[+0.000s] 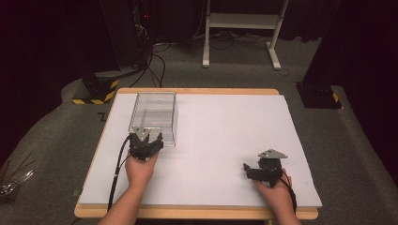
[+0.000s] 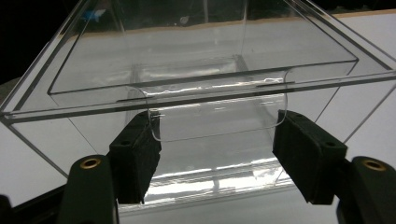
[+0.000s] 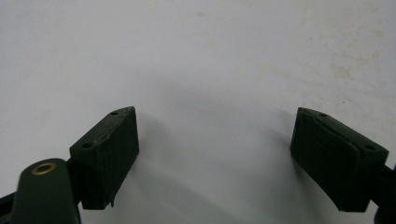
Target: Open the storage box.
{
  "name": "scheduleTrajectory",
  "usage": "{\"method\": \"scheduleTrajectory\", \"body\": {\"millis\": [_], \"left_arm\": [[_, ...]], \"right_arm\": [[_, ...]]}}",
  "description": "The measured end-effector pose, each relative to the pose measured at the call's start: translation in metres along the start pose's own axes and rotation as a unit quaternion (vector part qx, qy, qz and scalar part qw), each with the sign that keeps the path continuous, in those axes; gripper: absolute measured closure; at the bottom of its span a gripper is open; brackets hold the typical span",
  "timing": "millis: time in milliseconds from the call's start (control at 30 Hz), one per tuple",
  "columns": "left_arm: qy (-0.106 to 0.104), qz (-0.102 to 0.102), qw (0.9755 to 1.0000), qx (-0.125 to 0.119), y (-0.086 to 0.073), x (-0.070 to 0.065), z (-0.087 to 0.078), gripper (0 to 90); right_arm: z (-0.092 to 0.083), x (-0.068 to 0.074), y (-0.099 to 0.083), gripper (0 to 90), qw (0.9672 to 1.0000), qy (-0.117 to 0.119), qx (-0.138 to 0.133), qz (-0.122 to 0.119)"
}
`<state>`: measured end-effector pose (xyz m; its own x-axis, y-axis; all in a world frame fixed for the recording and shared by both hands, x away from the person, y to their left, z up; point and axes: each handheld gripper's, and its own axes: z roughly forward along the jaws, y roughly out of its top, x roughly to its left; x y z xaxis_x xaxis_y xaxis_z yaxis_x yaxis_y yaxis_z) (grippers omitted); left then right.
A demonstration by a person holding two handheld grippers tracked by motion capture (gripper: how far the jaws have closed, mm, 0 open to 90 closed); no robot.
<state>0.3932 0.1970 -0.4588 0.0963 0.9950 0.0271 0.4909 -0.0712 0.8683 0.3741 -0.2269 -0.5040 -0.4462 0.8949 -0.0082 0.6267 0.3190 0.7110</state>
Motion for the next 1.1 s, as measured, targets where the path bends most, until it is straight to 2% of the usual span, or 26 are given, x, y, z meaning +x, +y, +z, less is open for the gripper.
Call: {"method": "scheduleTrajectory", "body": {"millis": [400,1100], "left_arm": [[-0.002,-0.005,1.0000,-0.004,-0.007,-0.001,-0.010,33.1],[-0.010,-0.001,0.9999,-0.010,-0.021,-0.003,-0.032,33.1]], "right_arm": [[0.000,0.000,0.000,15.1,1.0000,0.000,0.000,0.000],[0.000,0.000,0.000,15.2,1.0000,0.000,0.000,0.000]]}}
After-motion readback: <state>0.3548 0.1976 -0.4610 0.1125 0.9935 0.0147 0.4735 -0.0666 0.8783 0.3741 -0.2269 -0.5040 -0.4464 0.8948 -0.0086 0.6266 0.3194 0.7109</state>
